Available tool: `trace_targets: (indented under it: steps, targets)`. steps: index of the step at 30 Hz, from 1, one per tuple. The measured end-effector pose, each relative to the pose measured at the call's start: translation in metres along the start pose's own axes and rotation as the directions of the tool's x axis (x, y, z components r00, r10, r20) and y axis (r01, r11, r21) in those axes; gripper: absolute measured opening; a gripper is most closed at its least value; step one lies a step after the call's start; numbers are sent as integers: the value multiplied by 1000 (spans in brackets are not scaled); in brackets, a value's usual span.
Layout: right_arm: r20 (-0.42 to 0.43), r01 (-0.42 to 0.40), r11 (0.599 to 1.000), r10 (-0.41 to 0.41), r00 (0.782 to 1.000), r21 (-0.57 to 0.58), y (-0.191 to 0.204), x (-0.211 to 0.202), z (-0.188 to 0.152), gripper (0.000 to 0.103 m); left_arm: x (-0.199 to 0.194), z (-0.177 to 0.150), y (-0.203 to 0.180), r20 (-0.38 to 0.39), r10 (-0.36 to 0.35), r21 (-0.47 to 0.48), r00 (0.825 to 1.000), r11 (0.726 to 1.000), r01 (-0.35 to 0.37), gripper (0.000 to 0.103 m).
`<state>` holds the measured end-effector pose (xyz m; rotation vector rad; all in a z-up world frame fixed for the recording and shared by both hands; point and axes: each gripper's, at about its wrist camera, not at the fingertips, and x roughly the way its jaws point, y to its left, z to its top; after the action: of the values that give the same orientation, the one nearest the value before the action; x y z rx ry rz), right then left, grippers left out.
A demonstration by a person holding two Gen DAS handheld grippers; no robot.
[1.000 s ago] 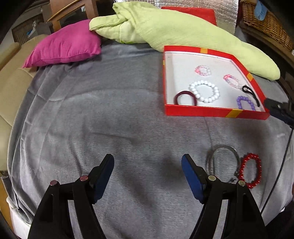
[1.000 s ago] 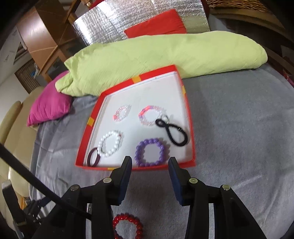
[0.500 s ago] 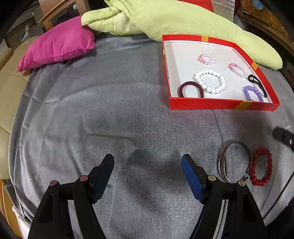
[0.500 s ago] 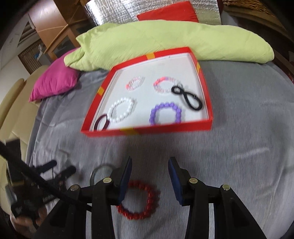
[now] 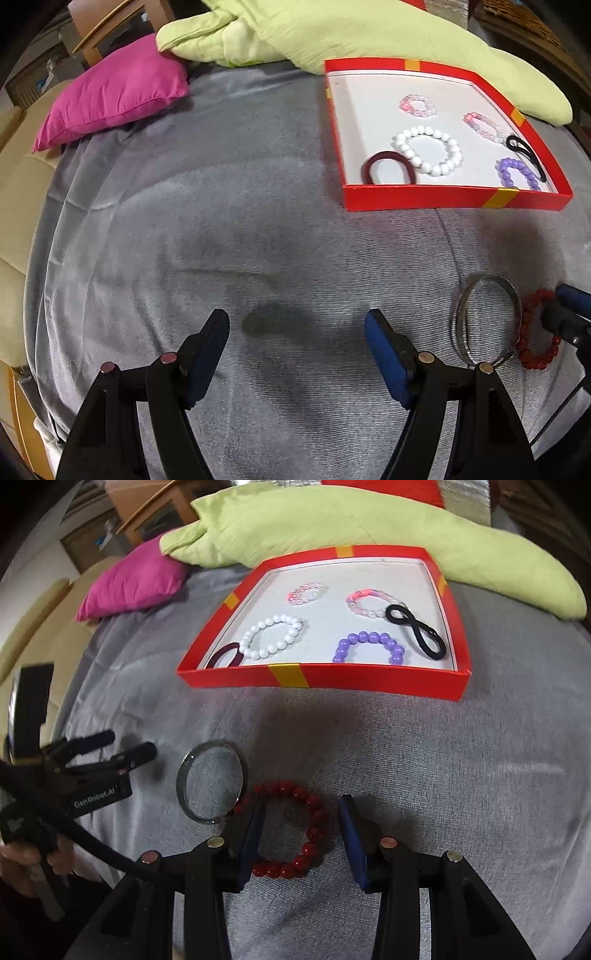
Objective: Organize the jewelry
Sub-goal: 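Move both open tools back to the silver bangle and red bead bracelet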
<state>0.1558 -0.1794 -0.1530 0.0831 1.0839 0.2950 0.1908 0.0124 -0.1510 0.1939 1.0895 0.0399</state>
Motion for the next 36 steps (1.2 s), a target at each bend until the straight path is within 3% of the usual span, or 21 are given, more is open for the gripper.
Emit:
trace_targets:
  steps: [1, 3, 8, 15, 24, 31, 36]
  targets:
    - [3, 11, 1000, -11, 1000, -6, 0, 1, 0, 41, -1, 0, -3, 3, 2, 8, 1000, 1000, -2, 77]
    - [10, 65, 997, -64, 998, -39, 2, 3, -1, 24, -2, 0, -8, 9, 6, 21, 1000, 1000, -7, 77]
    - [41, 105, 993, -104, 994, -44, -2, 1, 0, 10, -5, -1, -15, 21, 7, 46, 1000, 999, -8, 77]
    - [54, 124, 987, -130, 990, 97, -36, -4, 7, 10, -11, -1, -26, 43, -55, 74, 998, 996, 52, 76]
    - [29, 85, 983, -91, 995, 161, -48, -8, 12, 11, -28, -5, -57, 88, -184, 173, 979, 971, 167, 77]
    - [21, 75, 977, -81, 996, 199, -60, -11, 9, 12, -35, -8, -66, 116, -174, 202, 978, 968, 149, 77]
    - [19, 77, 974, -83, 996, 211, -64, -10, 9, 12, -34, -11, -70, 113, -230, 230, 967, 953, 199, 77]
